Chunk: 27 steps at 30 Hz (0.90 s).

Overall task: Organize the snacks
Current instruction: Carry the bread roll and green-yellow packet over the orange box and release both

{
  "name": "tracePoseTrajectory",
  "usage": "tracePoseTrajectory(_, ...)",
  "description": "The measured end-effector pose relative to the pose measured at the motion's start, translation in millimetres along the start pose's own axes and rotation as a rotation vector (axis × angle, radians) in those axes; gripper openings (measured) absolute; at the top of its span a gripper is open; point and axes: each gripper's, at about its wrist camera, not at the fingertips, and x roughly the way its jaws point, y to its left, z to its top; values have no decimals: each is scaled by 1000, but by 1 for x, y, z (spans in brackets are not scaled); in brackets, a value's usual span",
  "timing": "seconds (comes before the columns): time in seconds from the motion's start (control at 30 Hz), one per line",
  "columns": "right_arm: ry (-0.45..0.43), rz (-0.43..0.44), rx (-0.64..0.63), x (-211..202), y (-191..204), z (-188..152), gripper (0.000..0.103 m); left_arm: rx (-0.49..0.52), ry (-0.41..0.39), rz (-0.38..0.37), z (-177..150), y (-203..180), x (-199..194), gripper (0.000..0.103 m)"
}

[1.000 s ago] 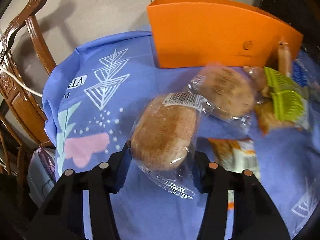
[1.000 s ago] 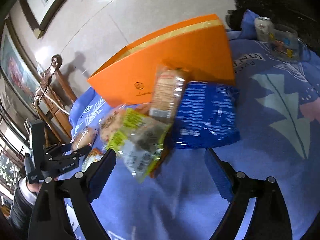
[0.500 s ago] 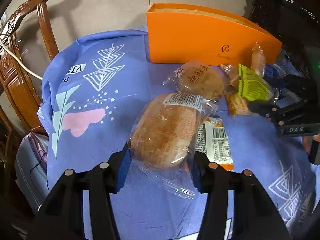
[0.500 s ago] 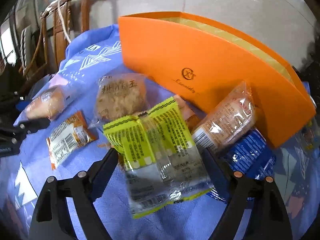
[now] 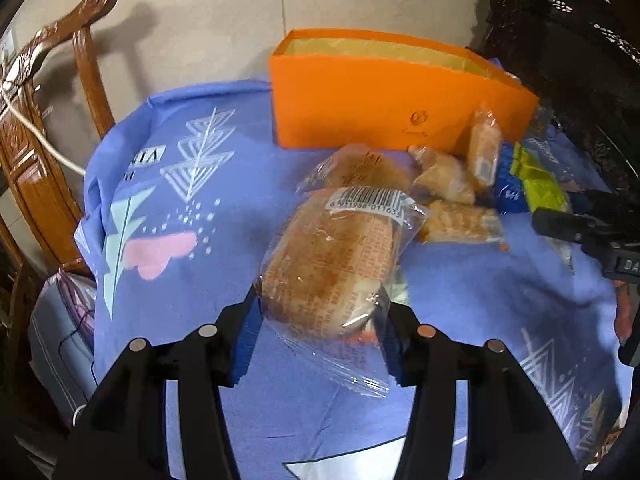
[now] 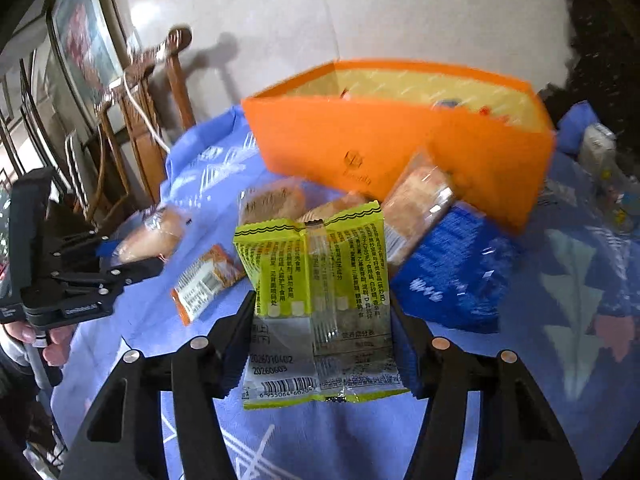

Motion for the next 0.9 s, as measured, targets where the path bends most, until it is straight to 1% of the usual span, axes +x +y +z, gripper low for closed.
tracePoseTrajectory(0.1, -73, -20, 17, -30, -10, 9, 62, 14, -30, -4, 16, -8, -9, 51)
tracePoseTrajectory(0.27, -219, -63, 79, -79, -37, 35, 62, 36, -91, -5, 58, -21, -26, 51)
tracePoseTrajectory(0.4, -266, -99, 103, -88, -55, 66, 62, 45, -124, 5, 98, -26, -34, 51)
tracePoseTrajectory(0.47, -278, -95, 127, -85, -67, 85, 62, 40, -145, 5, 126, -28, -34, 51)
tracePoseTrajectory(0.57, -288, -98, 162, -68, -80, 108, 62, 13, -143, -24, 163, -28, -20, 51)
tracePoseTrajectory(0.63, -284, -96, 175, -57, -86, 113, 62, 2, -139, -32, 184, -31, -7, 51)
tracePoseTrajectory(0.73, -270, -92, 212, -34, -97, 120, 62, -12, -144, -27, 208, -35, 13, 51)
tracePoseTrajectory(0.8, -255, -106, 222, -14, -102, 126, 62, -23, -142, -34, 220, -37, 28, 51)
tracePoseTrajectory(0.9, -236, -97, 274, 13, -114, 137, 62, -43, -119, -20, 233, -38, 58, 52)
